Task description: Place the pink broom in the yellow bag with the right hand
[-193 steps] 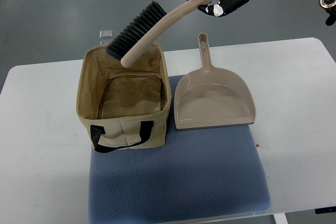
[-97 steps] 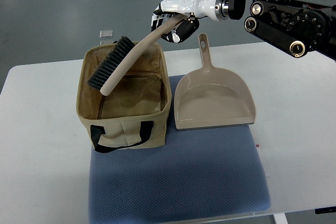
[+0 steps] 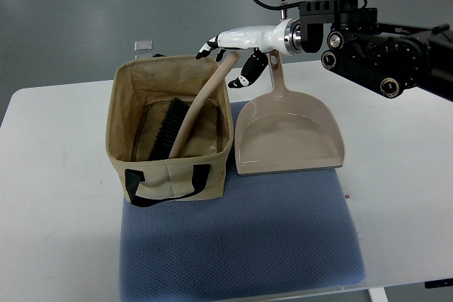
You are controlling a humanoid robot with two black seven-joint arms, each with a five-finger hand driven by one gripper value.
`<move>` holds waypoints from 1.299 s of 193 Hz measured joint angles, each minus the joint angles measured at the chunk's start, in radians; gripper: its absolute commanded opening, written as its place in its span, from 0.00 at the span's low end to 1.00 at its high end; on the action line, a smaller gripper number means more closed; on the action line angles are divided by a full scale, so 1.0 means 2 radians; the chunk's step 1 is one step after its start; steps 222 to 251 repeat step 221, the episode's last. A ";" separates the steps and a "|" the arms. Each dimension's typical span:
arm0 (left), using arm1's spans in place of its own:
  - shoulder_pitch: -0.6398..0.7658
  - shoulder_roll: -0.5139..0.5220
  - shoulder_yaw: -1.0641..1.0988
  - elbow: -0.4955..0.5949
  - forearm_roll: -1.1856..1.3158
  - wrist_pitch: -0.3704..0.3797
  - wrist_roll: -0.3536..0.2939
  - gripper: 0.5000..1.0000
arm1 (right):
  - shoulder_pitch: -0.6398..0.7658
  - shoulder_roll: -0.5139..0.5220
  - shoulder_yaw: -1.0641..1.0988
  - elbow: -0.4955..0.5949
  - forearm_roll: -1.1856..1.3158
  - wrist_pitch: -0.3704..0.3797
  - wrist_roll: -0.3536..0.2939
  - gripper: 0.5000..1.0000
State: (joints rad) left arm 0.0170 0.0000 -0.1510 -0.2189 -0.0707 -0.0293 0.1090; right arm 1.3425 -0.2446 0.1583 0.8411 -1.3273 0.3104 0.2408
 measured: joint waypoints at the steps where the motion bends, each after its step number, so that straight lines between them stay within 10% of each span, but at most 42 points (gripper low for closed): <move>1: 0.000 0.000 0.000 0.000 0.000 0.000 0.000 1.00 | 0.000 0.000 0.000 0.000 0.000 0.000 0.000 0.87; 72: 0.000 0.000 0.000 -0.002 0.001 0.000 0.000 1.00 | 0.034 -0.065 0.195 -0.012 0.047 -0.006 -0.001 0.87; 174: -0.001 0.000 0.001 -0.004 0.003 -0.001 0.004 1.00 | -0.263 -0.027 0.405 -0.059 0.637 -0.070 0.014 0.87; 251: -0.001 0.000 0.001 -0.004 0.004 -0.001 0.010 1.00 | -0.312 0.017 0.406 -0.068 0.696 -0.062 0.070 0.87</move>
